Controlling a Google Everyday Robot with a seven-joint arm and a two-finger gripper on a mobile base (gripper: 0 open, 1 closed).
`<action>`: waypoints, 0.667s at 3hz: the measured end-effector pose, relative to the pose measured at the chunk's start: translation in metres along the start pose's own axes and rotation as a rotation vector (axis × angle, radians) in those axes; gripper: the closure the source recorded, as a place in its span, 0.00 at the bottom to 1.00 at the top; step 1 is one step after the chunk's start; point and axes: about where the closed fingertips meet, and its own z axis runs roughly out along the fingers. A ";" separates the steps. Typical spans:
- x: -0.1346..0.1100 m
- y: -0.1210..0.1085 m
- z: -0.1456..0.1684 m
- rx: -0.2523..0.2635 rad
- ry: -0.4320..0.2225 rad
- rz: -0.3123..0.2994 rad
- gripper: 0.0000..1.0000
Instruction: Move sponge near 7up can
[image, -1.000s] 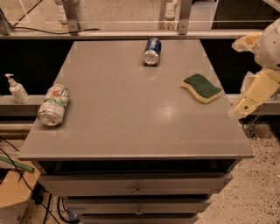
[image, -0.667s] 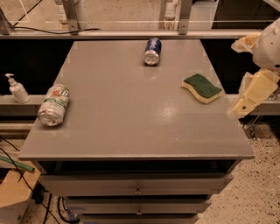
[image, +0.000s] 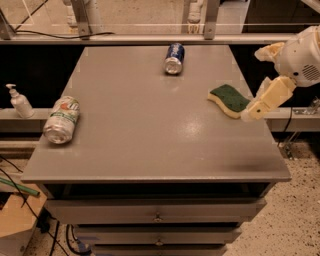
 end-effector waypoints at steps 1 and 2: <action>0.010 -0.025 0.028 -0.014 -0.043 0.044 0.00; 0.026 -0.047 0.057 -0.018 -0.055 0.106 0.00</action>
Offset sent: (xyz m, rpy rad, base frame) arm 0.0948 -0.0202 -0.0819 0.1391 0.0858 -0.1236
